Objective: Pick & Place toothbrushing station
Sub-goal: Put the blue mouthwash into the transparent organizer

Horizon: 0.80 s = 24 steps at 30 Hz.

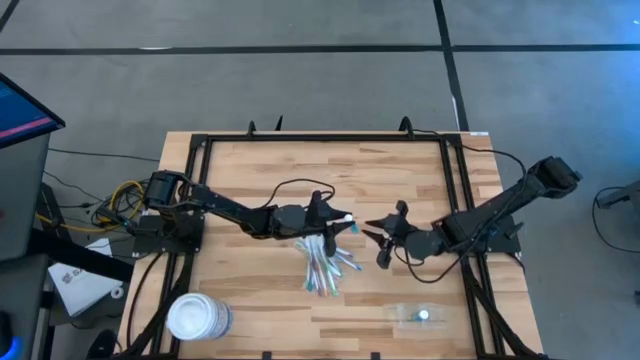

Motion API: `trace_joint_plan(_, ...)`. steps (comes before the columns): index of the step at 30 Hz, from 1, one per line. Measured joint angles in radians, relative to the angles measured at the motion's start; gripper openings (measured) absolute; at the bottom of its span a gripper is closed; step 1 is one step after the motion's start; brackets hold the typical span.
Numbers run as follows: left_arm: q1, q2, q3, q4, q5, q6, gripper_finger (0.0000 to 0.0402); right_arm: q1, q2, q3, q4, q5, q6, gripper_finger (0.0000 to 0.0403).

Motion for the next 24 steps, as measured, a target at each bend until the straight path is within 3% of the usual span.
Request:
trace_joint_plan(14, 0.001, 0.000, 0.000, 0.003, -0.011, -0.002, 0.0092, -0.078, 0.004, 0.000, 0.040, -0.113, -0.029, 0.0108)
trace_joint_plan(24, 0.002, 0.000, -0.002, -0.009, -0.018, -0.002, 0.0092, -0.091, 0.114, 0.000, 0.155, -0.120, -0.149, 0.0108)
